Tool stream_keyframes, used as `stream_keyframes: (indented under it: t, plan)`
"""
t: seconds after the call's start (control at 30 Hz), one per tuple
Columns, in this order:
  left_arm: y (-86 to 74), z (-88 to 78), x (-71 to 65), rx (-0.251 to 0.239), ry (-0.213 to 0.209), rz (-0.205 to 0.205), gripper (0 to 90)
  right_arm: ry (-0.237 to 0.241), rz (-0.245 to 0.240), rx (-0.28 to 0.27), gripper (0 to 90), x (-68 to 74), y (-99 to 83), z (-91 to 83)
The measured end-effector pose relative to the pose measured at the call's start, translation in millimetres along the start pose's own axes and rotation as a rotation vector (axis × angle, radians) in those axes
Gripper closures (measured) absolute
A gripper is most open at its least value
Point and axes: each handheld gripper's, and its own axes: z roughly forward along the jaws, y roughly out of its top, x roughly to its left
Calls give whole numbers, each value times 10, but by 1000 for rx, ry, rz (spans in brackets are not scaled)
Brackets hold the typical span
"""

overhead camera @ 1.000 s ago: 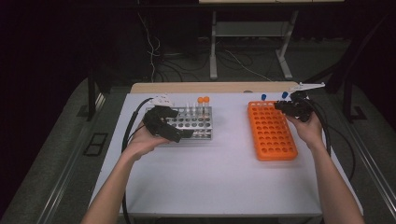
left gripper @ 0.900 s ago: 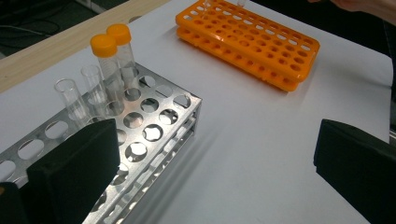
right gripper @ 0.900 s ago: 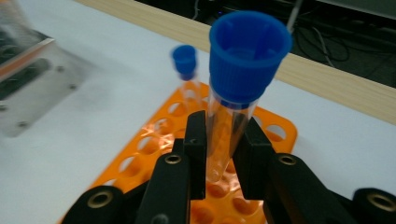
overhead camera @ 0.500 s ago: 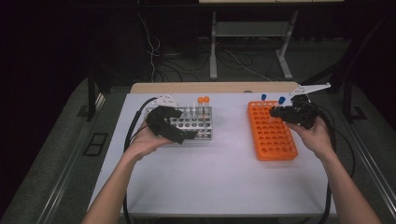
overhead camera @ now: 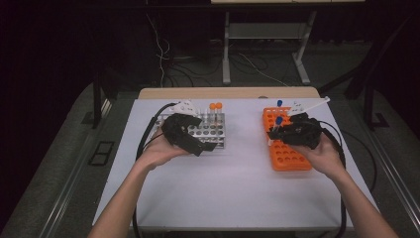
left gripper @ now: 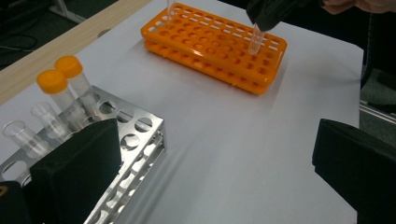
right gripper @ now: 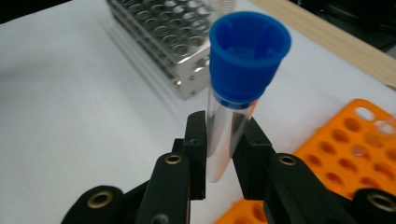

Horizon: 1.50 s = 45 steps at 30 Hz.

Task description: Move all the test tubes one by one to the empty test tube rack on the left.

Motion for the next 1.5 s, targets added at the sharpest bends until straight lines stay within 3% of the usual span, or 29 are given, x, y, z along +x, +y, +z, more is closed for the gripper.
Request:
stream_keyframes:
  t: [0.37,0.77,1.27,1.5]
  plan:
    - [94,54,-92,19,-42,40,17,81,-59,70,757,262,74,225]
    - [157,138,-163,46,-101,78,145,159,-118,116,757,515,117,485]
    - [168,316,-260,104,-184,141,413,238,-180,115,757,812,239,756]
    - [152,343,-261,111,-188,153,623,258,-188,103,756,905,296,816]
